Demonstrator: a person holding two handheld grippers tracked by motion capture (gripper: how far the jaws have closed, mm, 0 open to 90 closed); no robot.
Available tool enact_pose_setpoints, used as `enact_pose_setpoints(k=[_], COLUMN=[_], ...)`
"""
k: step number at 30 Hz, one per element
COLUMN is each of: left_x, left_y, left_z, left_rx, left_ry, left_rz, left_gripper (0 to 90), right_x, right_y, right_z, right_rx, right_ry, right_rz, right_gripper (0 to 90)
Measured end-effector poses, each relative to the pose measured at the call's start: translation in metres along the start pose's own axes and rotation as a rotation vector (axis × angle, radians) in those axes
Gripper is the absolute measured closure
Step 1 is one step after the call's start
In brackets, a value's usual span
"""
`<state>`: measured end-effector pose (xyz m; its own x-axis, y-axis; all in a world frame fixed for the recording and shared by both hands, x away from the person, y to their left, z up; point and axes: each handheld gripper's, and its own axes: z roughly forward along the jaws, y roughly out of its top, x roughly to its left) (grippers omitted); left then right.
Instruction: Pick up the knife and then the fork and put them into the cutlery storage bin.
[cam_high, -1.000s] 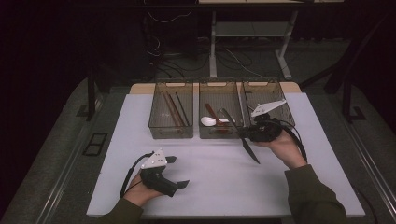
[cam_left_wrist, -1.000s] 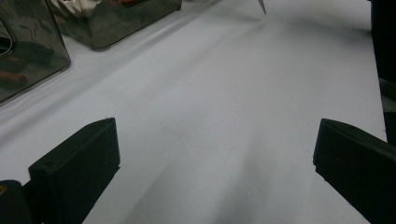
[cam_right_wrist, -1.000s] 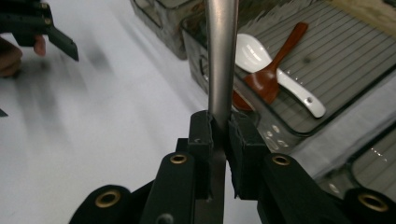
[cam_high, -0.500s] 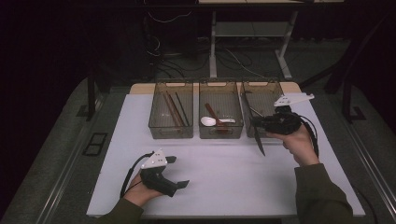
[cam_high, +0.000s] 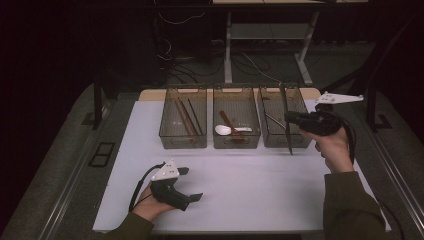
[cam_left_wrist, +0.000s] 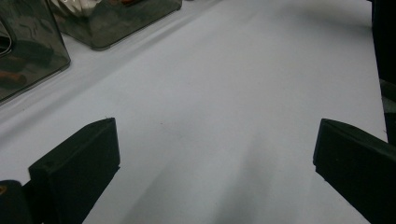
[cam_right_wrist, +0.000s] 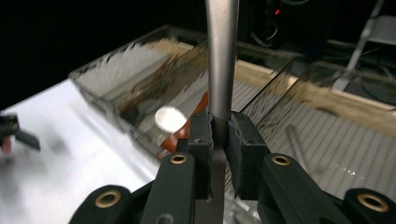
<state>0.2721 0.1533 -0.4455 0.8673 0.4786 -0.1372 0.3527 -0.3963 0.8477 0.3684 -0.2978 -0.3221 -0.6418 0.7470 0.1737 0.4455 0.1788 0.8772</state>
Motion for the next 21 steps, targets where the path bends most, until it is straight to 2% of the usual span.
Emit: enact_pose_setpoints(k=[8,13,17,21], left_x=[-0.001,-0.001,-0.001,-0.001], left_y=[0.000,0.000,0.000,0.000], left_z=[0.001,0.001,0.001,0.000], left_rx=[-0.001,0.001,-0.002,-0.001], left_ry=[0.000,-0.001,-0.002,-0.003], left_rz=[-0.005,-0.002,-0.007,-0.003], left_gripper=[0.0,0.0,0.0,0.0], right_x=[-0.019,-0.031,-0.042,-0.053], right_y=[0.026,0.039,0.044,0.040], right_z=[-0.006,-0.002,0.004,0.014], right_rx=[-0.047,-0.047,-0.045,-0.020], right_ry=[-0.097,-0.160,-0.193,-0.220], right_rz=[0.003,-0.016,-0.008,0.010], right_gripper=[79.5,79.5,79.5,79.5])
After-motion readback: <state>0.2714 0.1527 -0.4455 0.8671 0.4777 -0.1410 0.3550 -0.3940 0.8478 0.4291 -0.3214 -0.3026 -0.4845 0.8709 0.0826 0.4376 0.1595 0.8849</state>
